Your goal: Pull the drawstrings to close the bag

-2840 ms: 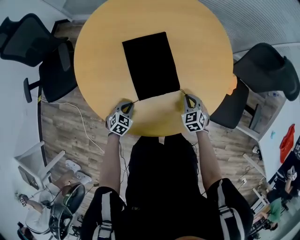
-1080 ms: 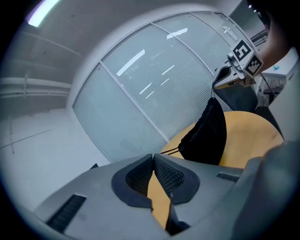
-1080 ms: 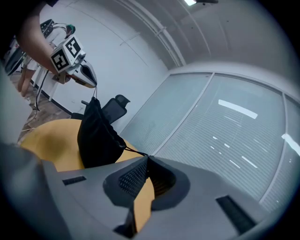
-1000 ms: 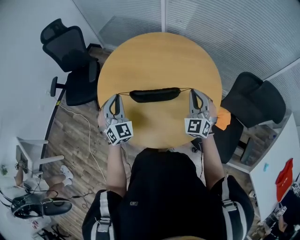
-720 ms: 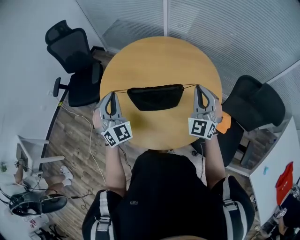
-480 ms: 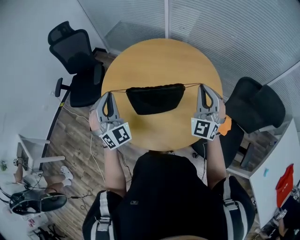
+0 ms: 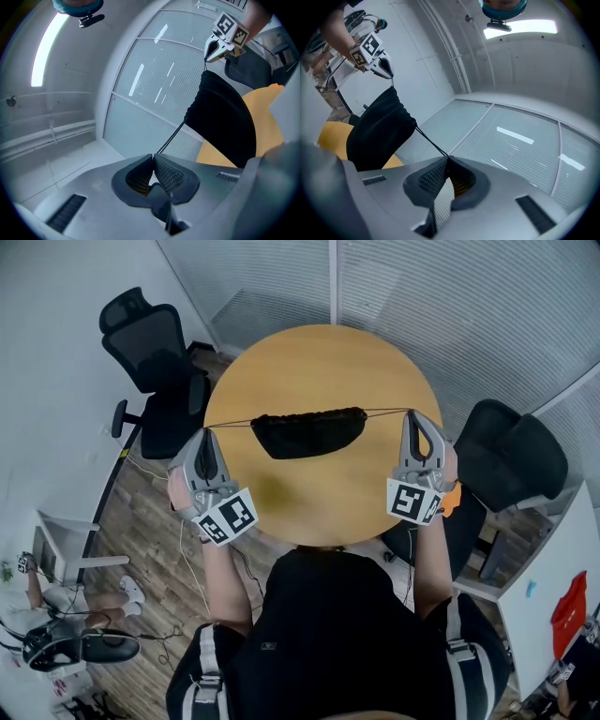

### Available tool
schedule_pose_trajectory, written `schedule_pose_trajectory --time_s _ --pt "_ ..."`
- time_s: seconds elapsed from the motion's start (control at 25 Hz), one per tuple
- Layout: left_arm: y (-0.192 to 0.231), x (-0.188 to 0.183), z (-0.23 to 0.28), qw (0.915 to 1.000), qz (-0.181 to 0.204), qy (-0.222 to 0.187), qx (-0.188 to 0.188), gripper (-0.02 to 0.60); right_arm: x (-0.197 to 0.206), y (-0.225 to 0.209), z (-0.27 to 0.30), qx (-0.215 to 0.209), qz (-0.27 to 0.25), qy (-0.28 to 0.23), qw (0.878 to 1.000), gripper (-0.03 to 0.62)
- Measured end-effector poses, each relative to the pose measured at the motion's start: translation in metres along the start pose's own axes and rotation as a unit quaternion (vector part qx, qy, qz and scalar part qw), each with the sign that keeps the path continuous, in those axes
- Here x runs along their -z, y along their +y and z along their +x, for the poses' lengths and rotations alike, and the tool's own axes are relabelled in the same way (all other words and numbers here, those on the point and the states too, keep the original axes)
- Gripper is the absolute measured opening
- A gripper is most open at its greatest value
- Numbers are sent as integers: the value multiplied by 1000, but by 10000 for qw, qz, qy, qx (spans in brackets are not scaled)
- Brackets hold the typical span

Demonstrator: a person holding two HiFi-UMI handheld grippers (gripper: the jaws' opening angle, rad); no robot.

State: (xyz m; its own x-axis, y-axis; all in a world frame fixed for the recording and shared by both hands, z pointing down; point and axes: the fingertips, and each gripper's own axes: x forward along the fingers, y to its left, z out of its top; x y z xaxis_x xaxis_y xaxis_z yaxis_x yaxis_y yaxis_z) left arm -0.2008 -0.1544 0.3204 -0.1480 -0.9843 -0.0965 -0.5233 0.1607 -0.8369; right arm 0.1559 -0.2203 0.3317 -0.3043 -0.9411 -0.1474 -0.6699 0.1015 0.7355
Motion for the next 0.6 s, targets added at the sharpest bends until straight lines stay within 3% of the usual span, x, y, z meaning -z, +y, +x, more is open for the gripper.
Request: schedule_pose_trajectory --time_s 0.6 --pt "33 11 -6 9992 36 187 -348 23 -15 -27 -14 575 -411 -232 9972 61"
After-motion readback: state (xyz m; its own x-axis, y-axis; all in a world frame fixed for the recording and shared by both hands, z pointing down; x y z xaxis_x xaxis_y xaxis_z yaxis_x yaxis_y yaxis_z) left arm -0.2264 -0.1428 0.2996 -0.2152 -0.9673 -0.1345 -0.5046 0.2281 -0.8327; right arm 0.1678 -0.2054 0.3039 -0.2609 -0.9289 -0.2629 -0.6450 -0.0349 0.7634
